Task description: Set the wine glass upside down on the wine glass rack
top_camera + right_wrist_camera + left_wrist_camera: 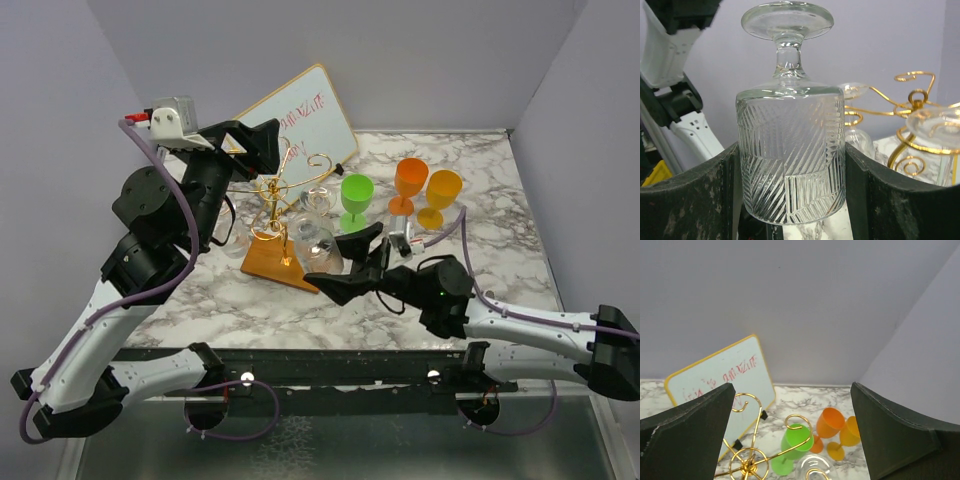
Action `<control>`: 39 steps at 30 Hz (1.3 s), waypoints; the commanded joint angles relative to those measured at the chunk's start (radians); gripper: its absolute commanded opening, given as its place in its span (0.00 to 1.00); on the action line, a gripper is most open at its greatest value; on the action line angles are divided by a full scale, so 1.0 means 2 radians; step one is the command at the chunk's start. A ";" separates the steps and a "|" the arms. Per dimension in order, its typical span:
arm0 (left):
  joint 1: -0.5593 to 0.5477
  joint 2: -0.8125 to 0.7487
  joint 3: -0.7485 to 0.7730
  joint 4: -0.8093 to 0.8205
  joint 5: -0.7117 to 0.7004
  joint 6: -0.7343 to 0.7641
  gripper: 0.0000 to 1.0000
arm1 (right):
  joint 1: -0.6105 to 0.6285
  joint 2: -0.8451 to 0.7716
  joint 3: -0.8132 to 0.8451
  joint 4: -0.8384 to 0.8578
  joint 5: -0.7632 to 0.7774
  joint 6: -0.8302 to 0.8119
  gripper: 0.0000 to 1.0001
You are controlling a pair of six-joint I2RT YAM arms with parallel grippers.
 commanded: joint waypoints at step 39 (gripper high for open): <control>-0.001 0.035 0.004 -0.037 -0.032 0.036 0.99 | 0.045 0.216 -0.038 0.295 0.196 0.037 0.01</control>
